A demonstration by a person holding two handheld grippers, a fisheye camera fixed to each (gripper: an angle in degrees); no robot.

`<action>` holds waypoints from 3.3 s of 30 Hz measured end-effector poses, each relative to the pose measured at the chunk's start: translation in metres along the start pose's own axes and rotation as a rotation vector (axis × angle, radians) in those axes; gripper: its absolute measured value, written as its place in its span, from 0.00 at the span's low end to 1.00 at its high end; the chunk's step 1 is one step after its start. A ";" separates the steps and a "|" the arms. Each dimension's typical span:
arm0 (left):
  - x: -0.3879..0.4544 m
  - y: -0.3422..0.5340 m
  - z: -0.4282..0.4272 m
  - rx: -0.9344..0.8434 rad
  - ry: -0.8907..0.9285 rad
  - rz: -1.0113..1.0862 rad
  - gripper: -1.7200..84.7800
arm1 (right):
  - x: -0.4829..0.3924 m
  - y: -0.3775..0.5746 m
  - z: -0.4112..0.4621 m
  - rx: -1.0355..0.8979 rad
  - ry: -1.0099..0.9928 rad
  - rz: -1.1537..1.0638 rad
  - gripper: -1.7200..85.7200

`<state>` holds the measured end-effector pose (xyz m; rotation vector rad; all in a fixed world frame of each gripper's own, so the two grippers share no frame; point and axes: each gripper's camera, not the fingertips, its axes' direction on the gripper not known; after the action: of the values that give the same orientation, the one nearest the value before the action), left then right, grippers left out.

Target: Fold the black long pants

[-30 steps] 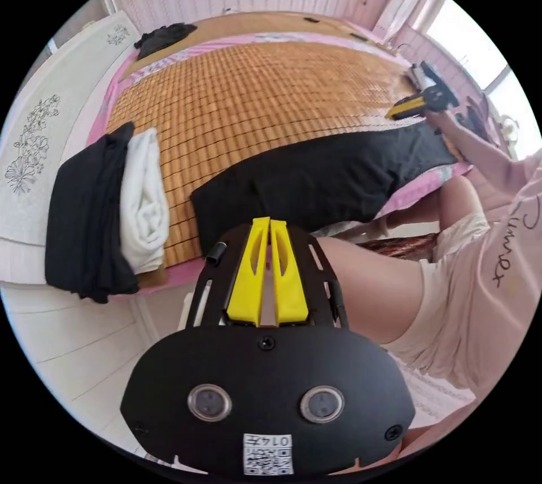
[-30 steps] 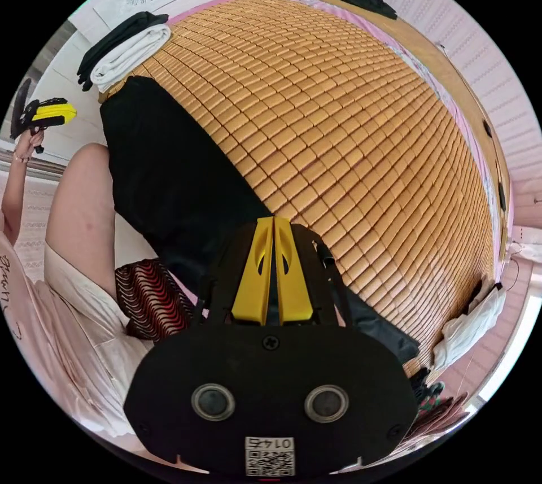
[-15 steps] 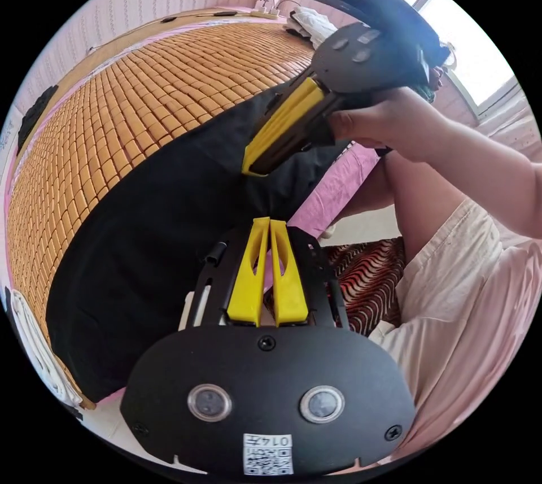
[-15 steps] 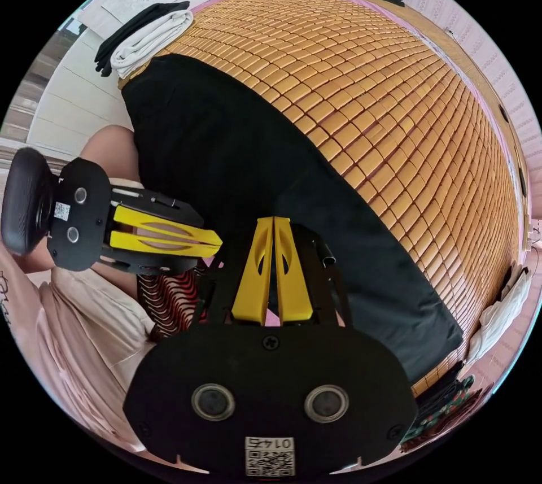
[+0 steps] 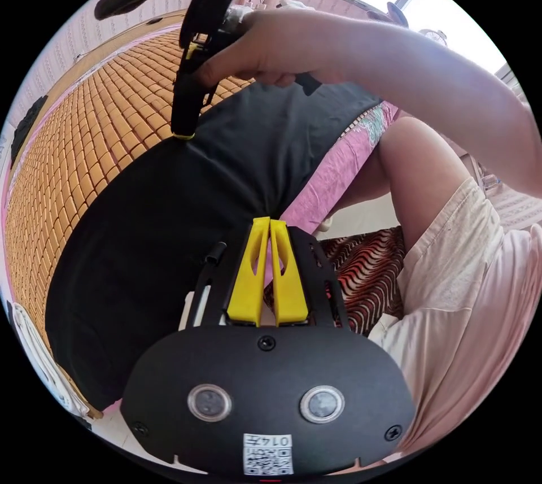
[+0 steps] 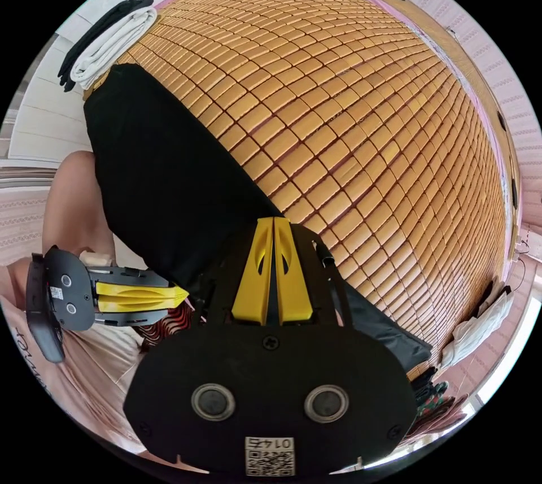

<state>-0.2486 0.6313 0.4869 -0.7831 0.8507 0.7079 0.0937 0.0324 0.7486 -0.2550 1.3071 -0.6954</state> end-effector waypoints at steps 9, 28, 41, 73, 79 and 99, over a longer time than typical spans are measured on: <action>-0.030 0.011 -0.026 0.157 0.076 -0.121 0.01 | 0.111 0.230 -0.030 0.275 0.040 0.462 0.03; -0.096 0.032 -0.028 0.021 -0.001 -0.530 0.01 | 0.278 0.595 0.054 0.163 -0.017 1.051 0.05; -0.090 0.018 -0.021 -0.047 -0.075 -0.523 0.01 | 0.326 0.786 0.004 1.170 -0.498 1.136 0.04; -0.103 0.070 -0.034 0.246 0.140 -0.568 0.02 | 0.020 0.338 0.052 0.291 -0.461 0.070 0.06; -0.096 0.054 -0.012 0.221 0.143 -0.532 0.09 | 0.003 0.245 0.023 0.359 -0.300 0.004 0.10; -0.097 0.070 -0.006 0.281 0.103 -0.467 0.15 | -0.037 0.152 -0.037 0.362 -0.353 -0.483 0.02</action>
<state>-0.3530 0.6413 0.5450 -0.7308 0.7990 0.1311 0.1048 0.1797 0.6853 -0.3829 0.7652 -1.2196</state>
